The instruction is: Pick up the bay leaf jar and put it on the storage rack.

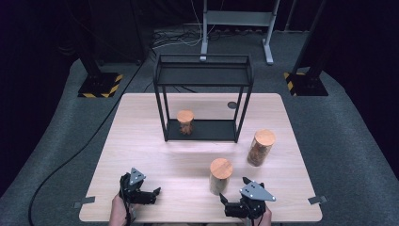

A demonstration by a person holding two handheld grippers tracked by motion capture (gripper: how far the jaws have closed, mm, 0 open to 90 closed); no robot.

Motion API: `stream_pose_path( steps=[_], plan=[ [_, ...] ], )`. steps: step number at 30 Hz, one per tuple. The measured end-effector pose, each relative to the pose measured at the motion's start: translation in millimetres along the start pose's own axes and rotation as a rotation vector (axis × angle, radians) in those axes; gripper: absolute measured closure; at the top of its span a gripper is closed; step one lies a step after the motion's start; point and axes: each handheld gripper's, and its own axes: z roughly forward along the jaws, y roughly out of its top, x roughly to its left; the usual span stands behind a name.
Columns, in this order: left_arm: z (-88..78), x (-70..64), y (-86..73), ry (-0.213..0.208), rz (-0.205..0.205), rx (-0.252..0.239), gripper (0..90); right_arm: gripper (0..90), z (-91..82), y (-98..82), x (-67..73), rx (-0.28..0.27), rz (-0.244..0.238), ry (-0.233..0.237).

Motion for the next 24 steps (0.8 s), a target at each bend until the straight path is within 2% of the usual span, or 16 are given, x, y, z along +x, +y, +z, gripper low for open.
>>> stream_pose_path(
  steps=[5,11,18,24],
  plan=[
    [-0.1,-0.2,0.0,0.001,-0.001,0.001,0.0,0.5,10.8,14.5,7.2,-0.038,-0.017,0.016],
    [0.0,-0.3,0.1,0.001,0.0,0.001,0.0,0.4,22.8,24.5,5.6,-0.061,-0.01,0.025],
    [0.2,-0.8,0.1,-0.002,0.001,-0.002,0.0,0.0,32.4,29.6,4.1,-0.082,0.002,0.038],
    [0.2,-0.8,0.1,-0.003,0.0,-0.002,0.0,0.0,35.5,31.9,6.6,-0.112,-0.008,0.039]
  ],
)
